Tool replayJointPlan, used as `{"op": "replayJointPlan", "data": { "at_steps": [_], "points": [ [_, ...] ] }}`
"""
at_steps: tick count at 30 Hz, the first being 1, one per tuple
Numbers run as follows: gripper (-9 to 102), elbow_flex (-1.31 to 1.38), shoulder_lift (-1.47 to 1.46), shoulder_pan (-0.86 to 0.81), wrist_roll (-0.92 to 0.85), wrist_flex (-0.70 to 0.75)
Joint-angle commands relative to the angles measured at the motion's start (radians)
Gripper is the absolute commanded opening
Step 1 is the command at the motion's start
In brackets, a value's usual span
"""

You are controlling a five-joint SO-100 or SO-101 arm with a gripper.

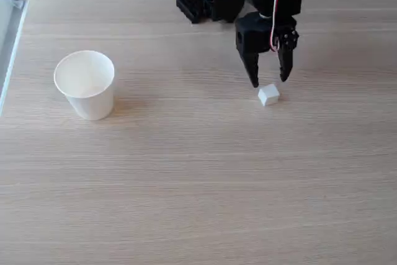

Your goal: Grasp a block and put it in the bin.

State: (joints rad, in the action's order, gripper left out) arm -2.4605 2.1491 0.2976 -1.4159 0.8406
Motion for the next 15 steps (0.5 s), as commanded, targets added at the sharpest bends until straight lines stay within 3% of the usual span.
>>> {"op": "replayJointPlan", "data": {
  "at_steps": [1, 15],
  "points": [
    [28, 0.061, -0.028, 0.008, 0.018, -0.011],
    [28, 0.146, -0.106, 0.031, 0.129, -0.026]
  ]
}}
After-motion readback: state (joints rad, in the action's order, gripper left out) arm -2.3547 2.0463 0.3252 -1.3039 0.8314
